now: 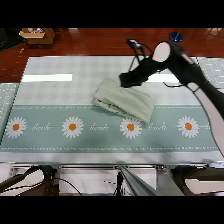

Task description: Fold the shirts.

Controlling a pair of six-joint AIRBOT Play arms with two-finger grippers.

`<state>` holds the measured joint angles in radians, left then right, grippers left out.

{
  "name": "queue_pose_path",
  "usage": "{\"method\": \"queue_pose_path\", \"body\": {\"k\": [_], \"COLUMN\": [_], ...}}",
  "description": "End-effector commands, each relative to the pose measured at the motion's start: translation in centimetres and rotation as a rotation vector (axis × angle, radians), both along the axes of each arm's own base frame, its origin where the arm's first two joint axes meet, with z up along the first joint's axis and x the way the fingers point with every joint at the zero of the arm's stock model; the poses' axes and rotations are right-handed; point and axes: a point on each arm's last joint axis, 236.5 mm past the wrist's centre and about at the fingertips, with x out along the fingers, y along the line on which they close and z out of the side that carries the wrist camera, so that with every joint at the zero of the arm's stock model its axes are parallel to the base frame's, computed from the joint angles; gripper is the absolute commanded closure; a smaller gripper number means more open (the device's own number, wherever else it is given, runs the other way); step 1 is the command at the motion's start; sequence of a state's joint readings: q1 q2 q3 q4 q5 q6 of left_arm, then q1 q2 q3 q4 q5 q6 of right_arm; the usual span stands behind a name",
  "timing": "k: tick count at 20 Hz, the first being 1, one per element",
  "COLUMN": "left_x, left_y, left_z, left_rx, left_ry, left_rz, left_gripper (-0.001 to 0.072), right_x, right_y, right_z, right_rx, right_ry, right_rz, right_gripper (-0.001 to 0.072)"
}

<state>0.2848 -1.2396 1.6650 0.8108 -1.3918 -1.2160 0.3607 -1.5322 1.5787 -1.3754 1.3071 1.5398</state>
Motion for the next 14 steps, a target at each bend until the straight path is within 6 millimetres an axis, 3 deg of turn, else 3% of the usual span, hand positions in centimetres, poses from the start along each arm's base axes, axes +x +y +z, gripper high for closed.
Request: {"method": "queue_pose_path", "body": {"k": [1,2,3,4,6,9,10,13,14], "left_x": [0.0,0.0,-0.2,-0.3,-0.3,-0.3,-0.3,-0.3,-0.3], "left_y": [0.3,0.3,0.2,0.1,0.1,0.1,0.1,0.1,0.1], "left_z": [-0.2,-0.3,-0.4,-0.5,-0.5,-0.5,-0.5,-0.5,-0.5], "left_rx": [0.011,0.011,0.012,0.013,0.012,0.013,0.013,0.012,0.012], "left_ry": [0.005,0.007,0.014,0.019,0.019,0.019,0.020,0.020,0.021], "left_rz": [0.006,0.005,-0.001,-0.005,-0.005,-0.005,-0.005,-0.005,-0.005], "left_gripper": [0.0654,0.0641,0.0640,0.0618,0.0433,0.0425,0.0425,0.0425,0.0425], "right_x": [-2.3,-3.9,-5.9,-7.9,-9.4,-9.1,-8.6,-7.5,-6.8], "right_y": [-21.3,-24.4,-25.5,-24.8,-21.9,-17.2,-15.7,-12.9,-12.2], "right_z": [4.0,3.5,1.6,-1.1,-5.2,-8.8,-9.6,-11.8,-12.2], "right_rx": [-0.647,-0.626,-0.512,-0.322,0.019,0.374,0.446,0.533,0.558], "right_ry": [0.031,0.102,0.203,0.313,0.430,0.450,0.433,0.359,0.324], "right_rz": [-0.183,-0.296,-0.421,-0.534,-0.667,-0.754,-0.755,-0.775,-0.792], "right_gripper": [0.0386,0.0386,0.0386,0.0386,0.0386,0.0381,0.0332,0.0281,0.0229]}}
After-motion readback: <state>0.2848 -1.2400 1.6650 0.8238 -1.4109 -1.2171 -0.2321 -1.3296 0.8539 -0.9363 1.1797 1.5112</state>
